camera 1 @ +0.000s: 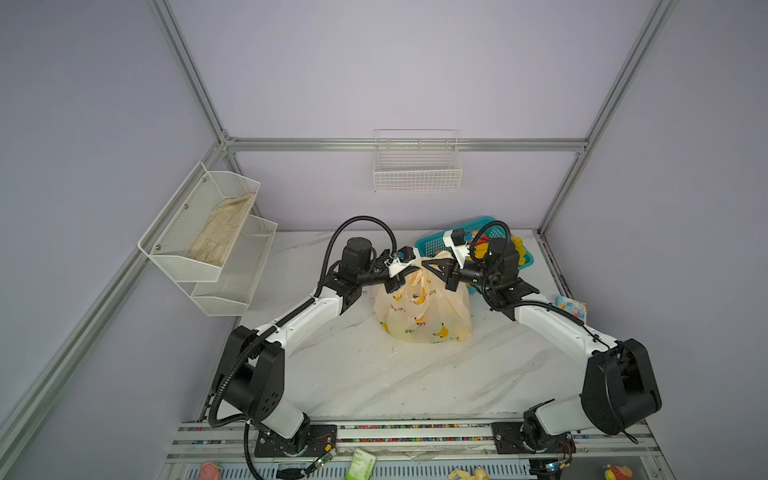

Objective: Place the fake fruits into the plastic bag and tie a complex knot

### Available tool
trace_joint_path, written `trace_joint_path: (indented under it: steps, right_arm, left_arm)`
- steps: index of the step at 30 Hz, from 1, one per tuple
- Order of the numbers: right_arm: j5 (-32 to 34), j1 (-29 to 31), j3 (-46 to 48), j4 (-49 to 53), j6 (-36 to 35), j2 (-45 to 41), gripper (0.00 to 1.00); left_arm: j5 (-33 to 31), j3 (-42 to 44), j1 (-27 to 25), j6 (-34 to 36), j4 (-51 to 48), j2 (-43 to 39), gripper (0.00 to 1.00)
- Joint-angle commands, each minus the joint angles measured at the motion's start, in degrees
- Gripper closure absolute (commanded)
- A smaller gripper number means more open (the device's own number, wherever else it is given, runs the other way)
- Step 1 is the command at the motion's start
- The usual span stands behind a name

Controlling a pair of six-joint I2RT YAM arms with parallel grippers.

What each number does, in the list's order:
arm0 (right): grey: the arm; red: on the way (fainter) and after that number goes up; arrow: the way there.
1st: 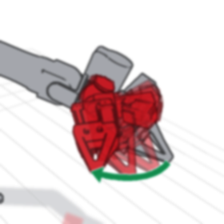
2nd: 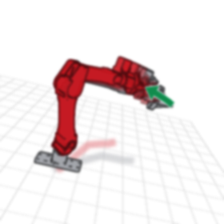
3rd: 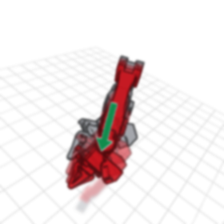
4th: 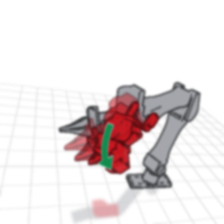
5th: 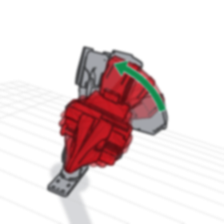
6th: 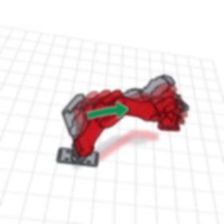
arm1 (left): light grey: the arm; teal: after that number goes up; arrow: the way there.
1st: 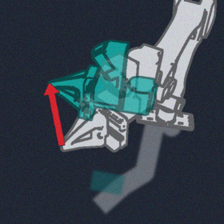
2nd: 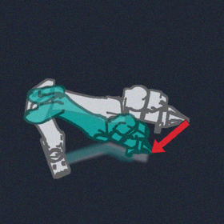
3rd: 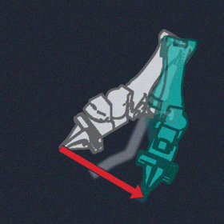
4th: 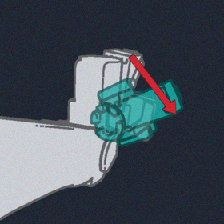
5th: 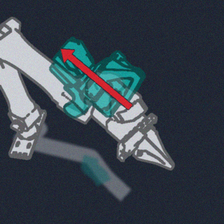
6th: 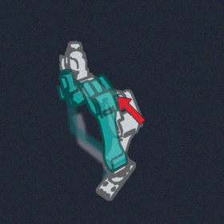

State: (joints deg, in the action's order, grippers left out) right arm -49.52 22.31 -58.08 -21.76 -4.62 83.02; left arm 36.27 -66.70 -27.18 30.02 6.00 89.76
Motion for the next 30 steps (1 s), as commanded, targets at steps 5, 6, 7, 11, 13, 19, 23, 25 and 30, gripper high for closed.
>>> trace_joint_path:
  steps: [5,6,7,11,13,19,23,25,30]
  right_arm:
    - [7.5,0.0,3.3,1.2,-11.5,-2.1,0.70]
    - [8.1,0.0,3.8,0.8,-12.3,-2.0,0.67]
    - [8.5,0.2,4.2,0.2,-12.8,-1.9,0.65]
    - [8.9,1.3,4.5,-0.3,-14.8,-1.1,0.53]
    - [9.2,1.8,4.2,0.5,-16.5,-0.5,0.51]
    - [8.0,2.2,2.8,0.3,-17.0,1.9,0.48]
    - [7.6,2.4,1.6,-0.5,-16.6,3.2,0.48]
    - [7.0,2.5,1.2,-0.8,-16.5,3.7,0.48]
    - [6.1,2.4,0.4,-1.5,-16.6,5.1,0.49]
  left_arm:
    - [-2.7,4.6,0.4,7.8,8.1,-3.6,1.00]
    - [-2.6,5.0,0.4,7.9,8.8,-3.6,1.00]
    - [-2.4,5.1,0.4,8.0,9.1,-3.7,1.00]
    - [-1.3,5.2,0.4,8.2,9.3,-3.5,1.00]
    - [-1.0,5.3,0.4,8.2,9.4,-3.5,1.00]
    - [0.1,5.4,0.4,8.1,9.0,-3.7,1.00]
    - [1.1,5.4,0.3,8.1,8.6,-3.8,1.00]
    - [1.4,5.3,0.3,8.1,8.3,-3.7,1.00]
    - [1.9,5.2,0.3,8.1,7.7,-3.6,1.00]
